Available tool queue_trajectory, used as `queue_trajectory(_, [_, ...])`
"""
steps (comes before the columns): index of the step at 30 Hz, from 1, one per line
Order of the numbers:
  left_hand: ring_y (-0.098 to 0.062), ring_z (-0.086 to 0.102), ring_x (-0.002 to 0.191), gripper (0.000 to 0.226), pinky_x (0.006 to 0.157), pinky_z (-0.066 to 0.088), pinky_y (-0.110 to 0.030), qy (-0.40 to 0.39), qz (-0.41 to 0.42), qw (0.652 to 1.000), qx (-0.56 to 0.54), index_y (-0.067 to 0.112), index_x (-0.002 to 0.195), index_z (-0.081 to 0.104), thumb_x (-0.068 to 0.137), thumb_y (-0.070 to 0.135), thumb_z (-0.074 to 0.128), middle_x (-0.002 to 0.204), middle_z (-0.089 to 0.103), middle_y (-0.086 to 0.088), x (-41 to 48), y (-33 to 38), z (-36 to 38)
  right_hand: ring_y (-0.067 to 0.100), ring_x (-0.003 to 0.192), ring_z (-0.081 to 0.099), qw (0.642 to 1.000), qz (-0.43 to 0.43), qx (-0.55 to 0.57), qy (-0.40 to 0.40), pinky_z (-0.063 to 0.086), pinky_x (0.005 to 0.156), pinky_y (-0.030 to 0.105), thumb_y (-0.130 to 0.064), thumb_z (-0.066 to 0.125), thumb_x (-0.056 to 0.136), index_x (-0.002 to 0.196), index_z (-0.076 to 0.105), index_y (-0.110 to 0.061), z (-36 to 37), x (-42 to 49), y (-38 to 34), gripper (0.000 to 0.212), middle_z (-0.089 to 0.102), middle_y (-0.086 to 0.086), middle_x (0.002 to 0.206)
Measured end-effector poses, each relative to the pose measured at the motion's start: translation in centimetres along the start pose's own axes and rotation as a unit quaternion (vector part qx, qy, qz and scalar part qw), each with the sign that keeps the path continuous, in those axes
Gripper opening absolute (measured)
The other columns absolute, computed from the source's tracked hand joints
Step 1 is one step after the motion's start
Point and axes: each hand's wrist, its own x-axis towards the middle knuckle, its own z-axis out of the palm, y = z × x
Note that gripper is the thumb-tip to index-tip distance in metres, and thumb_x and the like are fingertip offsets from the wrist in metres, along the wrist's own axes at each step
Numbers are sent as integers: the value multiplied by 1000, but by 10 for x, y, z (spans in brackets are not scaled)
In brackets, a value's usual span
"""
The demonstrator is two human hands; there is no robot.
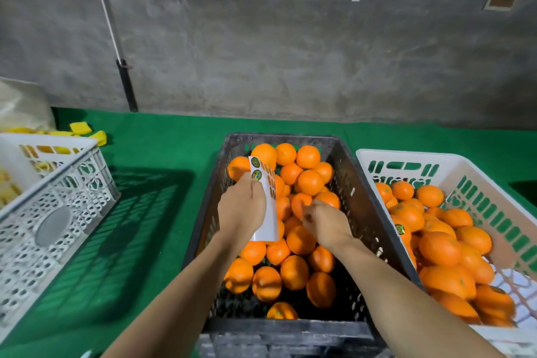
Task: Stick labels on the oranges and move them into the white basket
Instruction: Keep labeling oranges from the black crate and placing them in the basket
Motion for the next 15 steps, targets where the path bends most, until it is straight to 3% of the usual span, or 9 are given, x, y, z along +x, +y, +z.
queue_trajectory(4, [-26, 50, 66, 31, 61, 34, -37, 34, -2, 999, -43, 22, 68, 32, 99, 27, 32, 69, 52, -5, 1, -1, 0, 33, 111, 61, 997, 30, -40, -61, 52, 80, 37, -30, 53, 95, 118, 62, -15, 3, -2, -4, 29, 60, 7, 125])
queue_trajectory(9, [-26, 56, 69, 28, 64, 41, -37, 16, 4, 1000, -19, 20, 75, 41, 101, 27, 32, 73, 57, -6, 3, 0, 4, 30, 104, 65, 987, 39, -28, -152, 50, 79, 31, -33, 60, 91, 103, 73, -16, 6, -5, -8, 24, 70, 9, 109])
queue_trajectory(15, [-16, 53, 62, 29, 56, 32, -31, 26, -6, 999, -20, 22, 73, 40, 101, 28, 32, 70, 55, -1, 2, -3, 5, 23, 109, 63, 973, 42, 28, -224, 50, 85, 28, -34, 69, 91, 106, 76, -19, 10, -10, -3, 22, 70, 3, 114])
